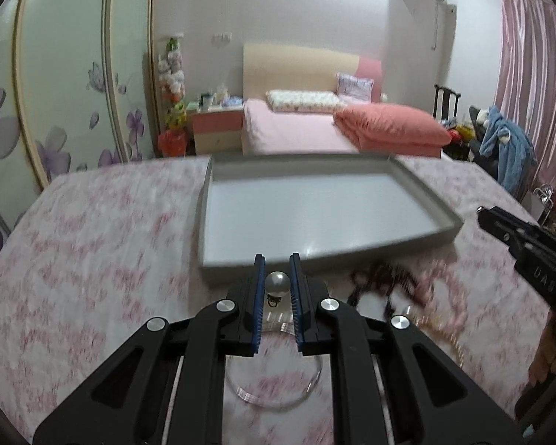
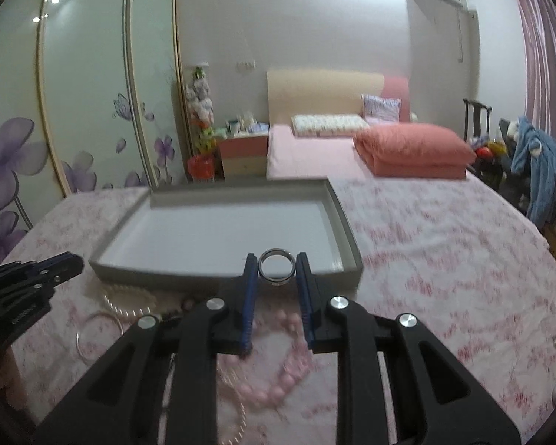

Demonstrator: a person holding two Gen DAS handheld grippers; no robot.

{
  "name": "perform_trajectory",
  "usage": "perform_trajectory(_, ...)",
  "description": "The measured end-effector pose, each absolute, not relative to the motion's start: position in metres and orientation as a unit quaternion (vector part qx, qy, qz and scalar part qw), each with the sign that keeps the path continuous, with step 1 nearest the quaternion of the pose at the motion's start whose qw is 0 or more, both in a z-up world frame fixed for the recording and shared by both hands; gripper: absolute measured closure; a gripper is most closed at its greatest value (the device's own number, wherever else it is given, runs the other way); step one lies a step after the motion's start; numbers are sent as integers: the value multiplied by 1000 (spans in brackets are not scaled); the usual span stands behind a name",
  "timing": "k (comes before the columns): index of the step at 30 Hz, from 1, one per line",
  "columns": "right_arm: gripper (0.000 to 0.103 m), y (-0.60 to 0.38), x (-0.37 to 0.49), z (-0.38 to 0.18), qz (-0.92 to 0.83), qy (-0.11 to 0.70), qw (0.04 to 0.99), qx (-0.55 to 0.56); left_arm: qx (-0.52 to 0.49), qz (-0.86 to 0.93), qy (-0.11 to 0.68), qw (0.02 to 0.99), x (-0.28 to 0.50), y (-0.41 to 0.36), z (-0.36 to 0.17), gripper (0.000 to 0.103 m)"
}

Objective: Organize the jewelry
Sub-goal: 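Carry the ring with the right tool into the gray tray while the left tool drops the earring there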

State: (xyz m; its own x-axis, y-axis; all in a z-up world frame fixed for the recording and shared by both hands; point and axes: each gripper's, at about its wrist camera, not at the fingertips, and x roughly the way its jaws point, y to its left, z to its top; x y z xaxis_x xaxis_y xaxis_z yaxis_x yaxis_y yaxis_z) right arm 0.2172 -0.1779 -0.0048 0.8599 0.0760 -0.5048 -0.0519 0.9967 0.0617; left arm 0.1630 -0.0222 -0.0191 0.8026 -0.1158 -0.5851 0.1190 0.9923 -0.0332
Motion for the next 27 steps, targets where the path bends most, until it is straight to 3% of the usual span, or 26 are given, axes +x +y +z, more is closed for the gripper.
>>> perform_trajectory(13, 82, -161, 275, -5, 21, 238, 971, 27, -10, -35, 296, 955, 228, -33, -22, 89)
perform_trajectory(27, 81, -162, 341, -31, 43, 313, 948, 45, -12, -49, 336, 941, 265, -39, -43, 89)
